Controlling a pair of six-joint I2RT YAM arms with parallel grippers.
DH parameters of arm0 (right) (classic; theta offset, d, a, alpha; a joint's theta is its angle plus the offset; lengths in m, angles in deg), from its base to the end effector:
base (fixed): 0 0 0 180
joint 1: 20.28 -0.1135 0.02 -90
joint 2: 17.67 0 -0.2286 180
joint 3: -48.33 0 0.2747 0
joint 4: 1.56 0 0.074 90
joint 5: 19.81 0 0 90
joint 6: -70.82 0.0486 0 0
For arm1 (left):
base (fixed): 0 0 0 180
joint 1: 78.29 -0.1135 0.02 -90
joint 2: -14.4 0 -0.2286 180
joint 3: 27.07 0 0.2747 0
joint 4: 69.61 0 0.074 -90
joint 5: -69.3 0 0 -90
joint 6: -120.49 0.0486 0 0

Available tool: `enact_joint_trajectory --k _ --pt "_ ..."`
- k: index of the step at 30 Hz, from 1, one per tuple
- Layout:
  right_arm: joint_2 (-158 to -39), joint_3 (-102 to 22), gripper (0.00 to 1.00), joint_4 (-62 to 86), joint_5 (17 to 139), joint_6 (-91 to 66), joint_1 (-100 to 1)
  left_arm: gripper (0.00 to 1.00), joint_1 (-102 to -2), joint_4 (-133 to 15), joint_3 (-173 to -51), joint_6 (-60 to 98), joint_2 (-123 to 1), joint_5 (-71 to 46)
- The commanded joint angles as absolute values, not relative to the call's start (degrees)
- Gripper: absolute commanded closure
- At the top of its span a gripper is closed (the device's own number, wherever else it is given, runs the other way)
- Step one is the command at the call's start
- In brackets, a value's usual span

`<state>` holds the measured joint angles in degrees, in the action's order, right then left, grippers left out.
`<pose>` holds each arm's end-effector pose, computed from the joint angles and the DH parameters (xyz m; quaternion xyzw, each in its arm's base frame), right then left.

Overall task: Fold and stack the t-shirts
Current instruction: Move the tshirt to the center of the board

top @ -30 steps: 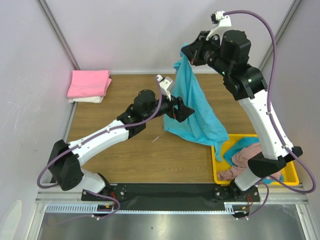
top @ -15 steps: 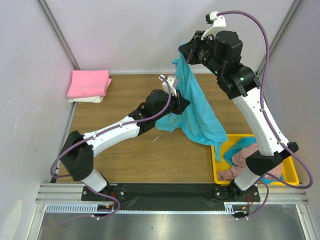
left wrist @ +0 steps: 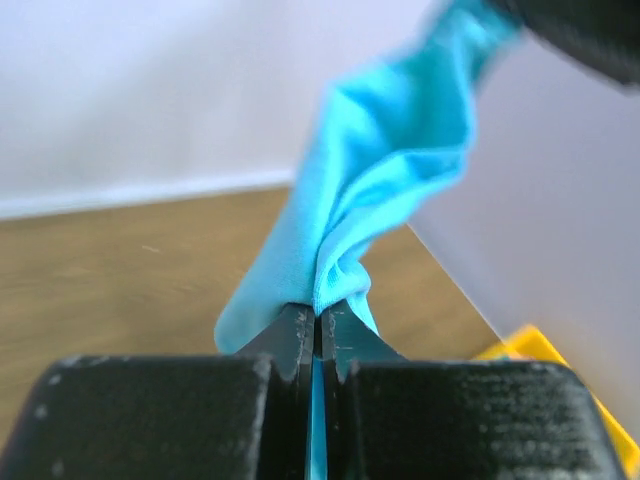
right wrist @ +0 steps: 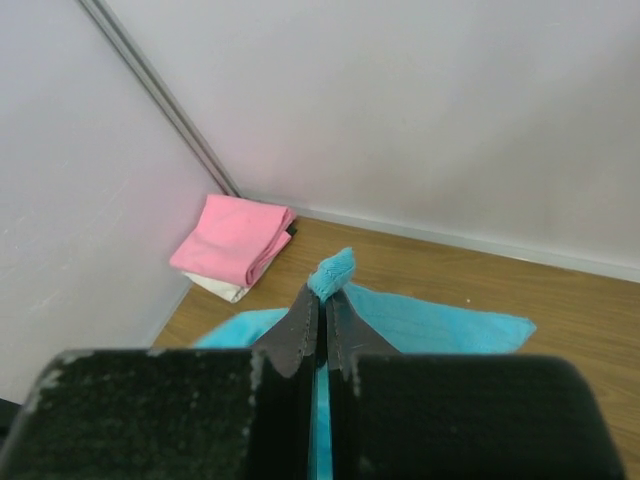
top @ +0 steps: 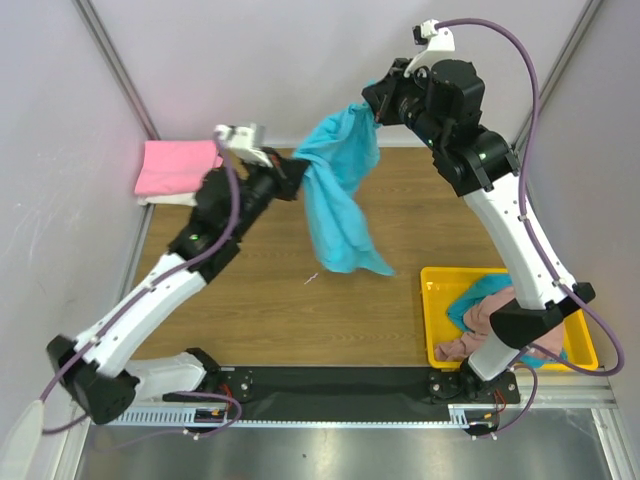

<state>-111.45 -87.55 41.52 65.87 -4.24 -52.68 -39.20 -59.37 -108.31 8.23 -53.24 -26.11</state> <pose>0.3070 0.1905 0.5237 -0.0820 0.7084 0.2566 0.6524 0.2530 -0.1996 0.3967 0.0663 0.6830 -0.3429 0.6416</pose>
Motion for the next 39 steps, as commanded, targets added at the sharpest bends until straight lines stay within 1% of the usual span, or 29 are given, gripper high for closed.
enact_joint_trajectory --k 1,3,4,5,7,9,11,14,16,18,19,20,22,23,24,25,26,27,28,30,31,36,37,39 --pt "-113.29 -91.73 1.00 38.49 69.48 -3.80 -53.24 1.00 -46.09 -54.11 -111.32 11.32 -48.19 -27.82" --pt "-114.26 -93.66 1.00 38.22 69.66 -3.79 -53.68 1.00 -49.62 -50.15 -113.85 13.43 -46.34 -24.94" --pt "-115.31 -94.36 1.00 38.05 69.66 -3.88 -53.76 1.00 -53.64 -46.48 -115.26 16.22 -46.16 -22.92" --pt "-116.02 -95.07 1.00 38.13 71.31 -3.62 -53.85 1.00 -55.50 -44.45 -116.93 17.56 -46.24 -19.68" --pt "-117.34 -96.83 1.00 38.39 71.68 -3.62 -54.03 1.00 -60.24 -38.58 -122.20 22.37 -47.47 -17.99" --pt "-118.92 -97.36 1.00 38.48 70.81 -3.44 -54.03 1.00 -60.80 -34.86 -126.94 27.04 -48.70 -20.07" --pt "-119.62 -97.54 1.00 39.27 68.01 -3.53 -54.03 1.00 -60.88 -31.34 -128.89 32.31 -50.28 -20.44" --pt "-119.98 -96.84 1.00 40.68 62.64 -4.41 -53.94 1.00 -60.97 -30.36 -128.99 34.62 -50.99 -20.53" --pt "-119.28 -95.43 1.00 40.94 62.28 -4.85 -53.77 1.00 -61.06 -29.58 -128.46 36.28 -51.86 -20.53" --pt "-117.71 -91.49 1.00 40.95 62.54 -4.76 -53.50 1.00 -61.06 -26.33 -128.29 38.04 -53.80 -20.09" --pt "-116.91 -89.38 1.00 40.86 62.54 -4.76 -53.50 1.00 -61.06 -24.23 -127.68 39.27 -54.06 -17.13" --pt "-115.95 -82.84 1.00 40.34 62.19 -4.59 -53.33 1.00 -61.06 -24.04 -124.97 39.36 -53.37 -15.97" --pt "-111.92 -74.90 1.00 37.63 61.84 -3.28 -52.80 1.00 -61.06 -25.00 -121.19 36.32 -51.96 -13.77" --pt "-110.41 -70.07 1.00 36.56 62.79 -0.31 -51.23 1.00 -61.06 -25.44 -119.60 34.64 -51.35 -11.50" --pt "-109.09 -62.28 1.00 35.59 63.85 1.63 -50.17 1.00 -61.06 -25.35 -116.37 33.05 -50.12 -9.82" --pt "-106.47 -57.85 1.00 33.24 65.34 4.00 -48.86 1.00 -60.97 -25.18 -114.68 30.86 -49.50 -8.06" --pt "-105.31 -53.98 1.00 31.56 68.48 7.25 -47.80 1.00 -60.88 -25.26 -112.84 28.49 -48.71 -3.78" --pt "-104.17 -50.46 1.00 29.98 69.39 8.58 -45.79 1.00 -60.71 -25.18 -108.82 27.08 -48.10 -1.74" --pt "-102.85 -43.55 1.00 27.09 69.66 9.38 -45.16 1.00 -59.66 -25.53 -106.69 24.97 -46.52 0.46" --pt "-99.78 -38.32 1.00 24.87 71.15 9.57 -44.45 1.00 -57.64 -25.88 -100.82 23.11 -44.85 3.03" --pt "-99.07 -35.34 1.00 24.43 70.89 9.22 -44.36 1.00 -54.50 -25.88 -99.21 21.89 -43.45 2.94" --pt "-95.29 -31.44 1.00 29.42 68.60 5.97 -44.27 0.99 -44.64 -24.22 -92.88 19.16 -42.90 4.43" --pt "-94.50 -30.92 1.00 32.04 68.43 5.70 -44.36 0.98 -42.28 -22.64 -92.52 18.45 -43.16 4.52" --pt "-91.79 -29.34 1.00 34.60 68.95 5.52 -44.27 0.91 -40.94 -20.62 -91.73 18.10 -43.96 3.82"
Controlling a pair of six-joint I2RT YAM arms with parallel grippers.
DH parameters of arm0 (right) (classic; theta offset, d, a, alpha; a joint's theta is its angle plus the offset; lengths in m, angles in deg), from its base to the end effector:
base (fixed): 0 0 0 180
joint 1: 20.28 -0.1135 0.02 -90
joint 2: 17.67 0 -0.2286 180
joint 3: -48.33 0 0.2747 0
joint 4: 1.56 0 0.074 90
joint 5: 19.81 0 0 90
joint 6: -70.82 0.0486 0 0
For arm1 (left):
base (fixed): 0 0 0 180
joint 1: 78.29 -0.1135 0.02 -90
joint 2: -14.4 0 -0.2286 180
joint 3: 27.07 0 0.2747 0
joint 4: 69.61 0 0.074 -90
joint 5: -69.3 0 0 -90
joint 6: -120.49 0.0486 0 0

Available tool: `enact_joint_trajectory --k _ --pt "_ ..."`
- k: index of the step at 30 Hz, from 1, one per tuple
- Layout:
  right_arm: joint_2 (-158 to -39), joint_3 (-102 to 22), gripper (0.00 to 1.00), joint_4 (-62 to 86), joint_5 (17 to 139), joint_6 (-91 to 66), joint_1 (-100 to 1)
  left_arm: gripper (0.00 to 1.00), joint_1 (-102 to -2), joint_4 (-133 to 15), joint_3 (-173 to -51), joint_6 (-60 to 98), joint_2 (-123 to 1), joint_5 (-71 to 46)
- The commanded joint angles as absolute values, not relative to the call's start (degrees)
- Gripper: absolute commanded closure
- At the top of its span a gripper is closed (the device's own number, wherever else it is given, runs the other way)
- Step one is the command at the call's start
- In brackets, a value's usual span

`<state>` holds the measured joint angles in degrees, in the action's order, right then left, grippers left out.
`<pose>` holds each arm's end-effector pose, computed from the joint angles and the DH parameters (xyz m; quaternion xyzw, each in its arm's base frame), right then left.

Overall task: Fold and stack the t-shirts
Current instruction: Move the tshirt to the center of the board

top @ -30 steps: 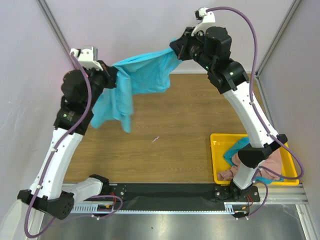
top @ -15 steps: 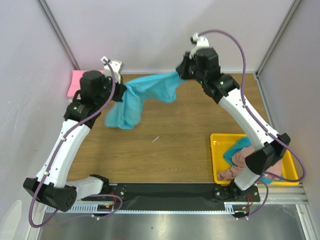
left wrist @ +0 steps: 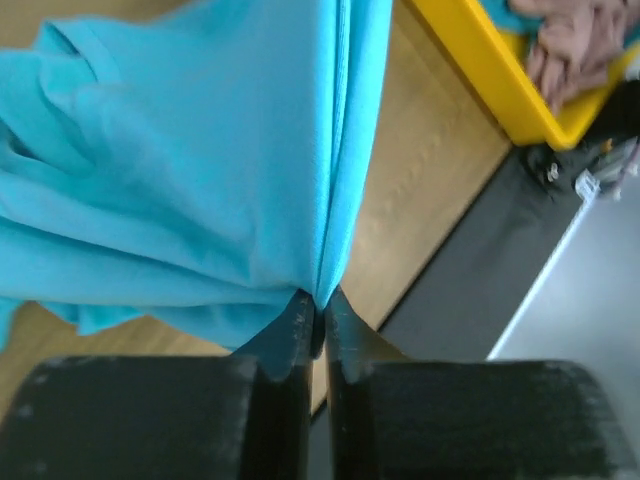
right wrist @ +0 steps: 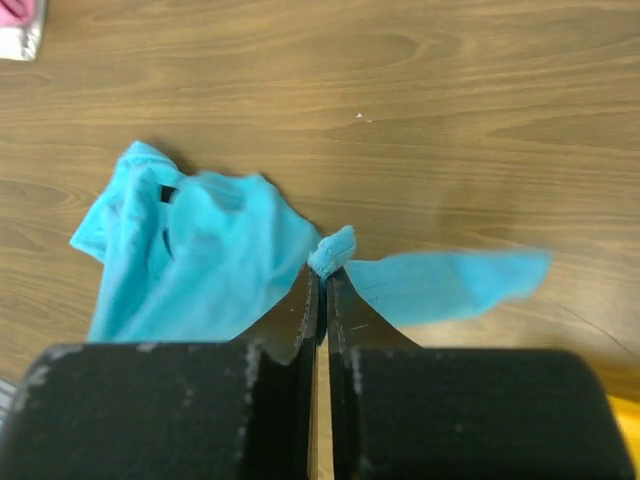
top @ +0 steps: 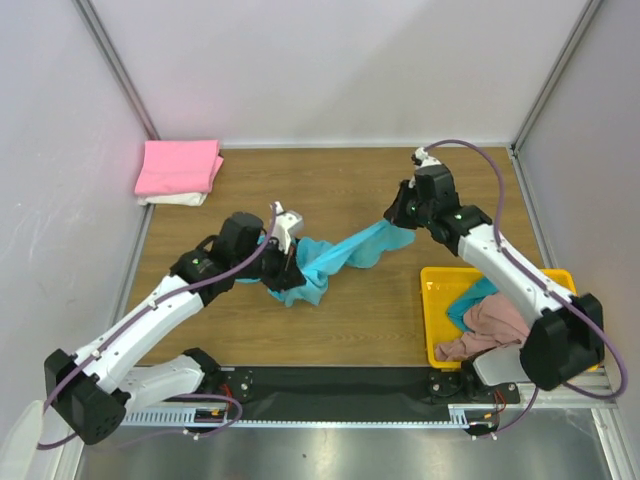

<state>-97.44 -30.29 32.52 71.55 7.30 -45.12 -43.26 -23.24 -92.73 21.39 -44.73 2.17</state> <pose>0.3209 0.1498 0.2622 0.0072 0.8879 0.2087 0.4100 0.2077 -0.1686 0.2649 0.2811 0.8463 -0.3225 0.3176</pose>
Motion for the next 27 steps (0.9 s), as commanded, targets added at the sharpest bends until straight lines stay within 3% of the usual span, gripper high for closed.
enact_joint_trajectory --k 1,2,3,4,5,6,8,9,16,27 --pt "-90.64 -28.72 0.98 36.97 69.39 5.52 -44.27 0.76 -40.58 -18.35 -91.64 17.83 -44.05 3.04" --pt "-89.49 -27.41 0.93 38.12 70.35 5.70 -44.27 0.67 -40.67 -17.28 -91.55 17.66 -43.70 1.72" --pt "-88.00 -26.88 0.73 39.00 71.93 5.70 -44.27 0.51 -40.67 -16.40 -91.55 17.48 -43.26 -0.29" --pt "-85.64 -26.61 0.58 40.84 72.73 5.70 -44.36 0.22 -40.67 -15.17 -91.63 16.87 -42.82 -4.31" --pt "-84.14 -26.26 0.46 41.73 74.04 5.87 -44.27 0.14 -40.76 -14.72 -92.33 16.60 -42.47 -6.53" --pt "-82.99 -26.17 0.27 42.61 74.57 5.96 -44.36 0.01 -40.84 -14.37 -92.86 16.34 -42.03 -8.20" --pt "-80.26 -26.43 0.13 43.93 75.46 5.61 -44.27 0.00 -41.72 -13.75 -94.00 15.29 -42.11 -11.55" --pt "-79.56 -26.78 0.01 44.11 75.02 5.61 -44.27 0.00 -42.59 -13.84 -94.97 13.54 -42.55 -12.69" --pt "-82.53 -26.17 0.00 38.85 73.87 5.78 -44.45 0.00 -57.18 -15.50 -93.14 3.08 -47.64 -20.61" --pt "-110.01 -34.59 0.04 27.41 69.65 2.71 -51.65 0.01 -65.63 -24.29 -80.22 -10.46 -43.96 -24.74"
